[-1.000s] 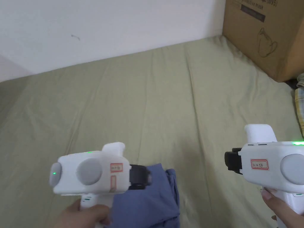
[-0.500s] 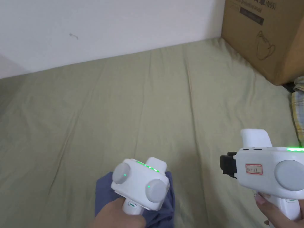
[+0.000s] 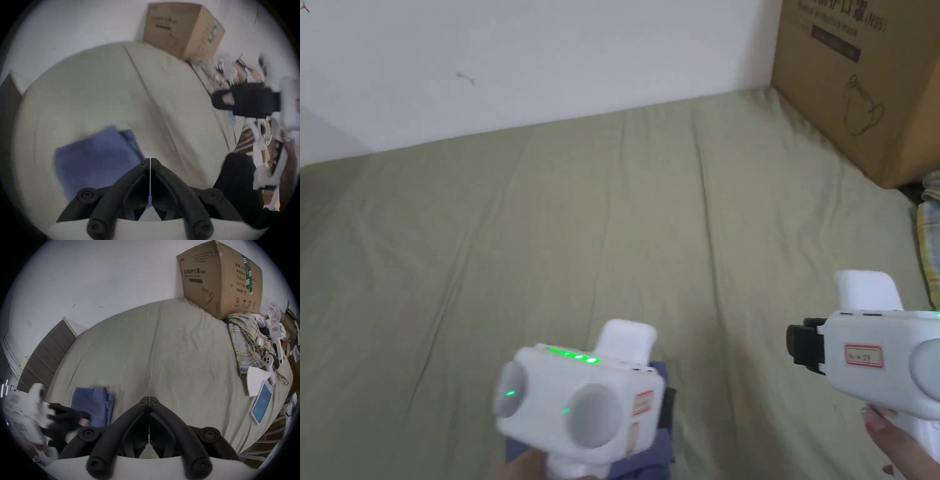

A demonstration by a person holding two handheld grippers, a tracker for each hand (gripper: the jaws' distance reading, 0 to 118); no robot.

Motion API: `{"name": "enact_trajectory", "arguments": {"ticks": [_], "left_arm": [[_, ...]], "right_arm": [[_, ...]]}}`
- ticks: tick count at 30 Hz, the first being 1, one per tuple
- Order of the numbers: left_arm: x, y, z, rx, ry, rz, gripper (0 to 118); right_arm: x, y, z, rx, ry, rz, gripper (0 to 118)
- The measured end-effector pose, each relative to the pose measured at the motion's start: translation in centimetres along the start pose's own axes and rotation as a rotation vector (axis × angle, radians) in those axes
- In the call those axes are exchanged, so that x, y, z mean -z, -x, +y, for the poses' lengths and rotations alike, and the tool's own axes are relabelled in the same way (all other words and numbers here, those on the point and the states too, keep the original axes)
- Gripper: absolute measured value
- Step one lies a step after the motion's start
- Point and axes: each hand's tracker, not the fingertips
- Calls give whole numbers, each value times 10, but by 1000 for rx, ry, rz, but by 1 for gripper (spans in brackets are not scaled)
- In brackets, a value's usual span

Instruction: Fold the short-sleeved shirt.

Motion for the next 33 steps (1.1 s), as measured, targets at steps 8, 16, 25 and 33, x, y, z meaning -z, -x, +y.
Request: {"name": "enact_trajectory", "arguments": {"ticks": [8,16,25,33], "left_arm": [[-75,116,-50,-289,-156,287,0],[-80,169,-96,-505,-142,306,0],[-34,205,-94,-644,-78,64,70],[35,246,-89,-797,-43,-395,109]], "right_arm": [[19,53,7,18,118,278,1],[107,153,-14,-193,411,367,1],[136,106,-31,-144,490,204,1],[146,123,-33,-239,505,144,1]]}}
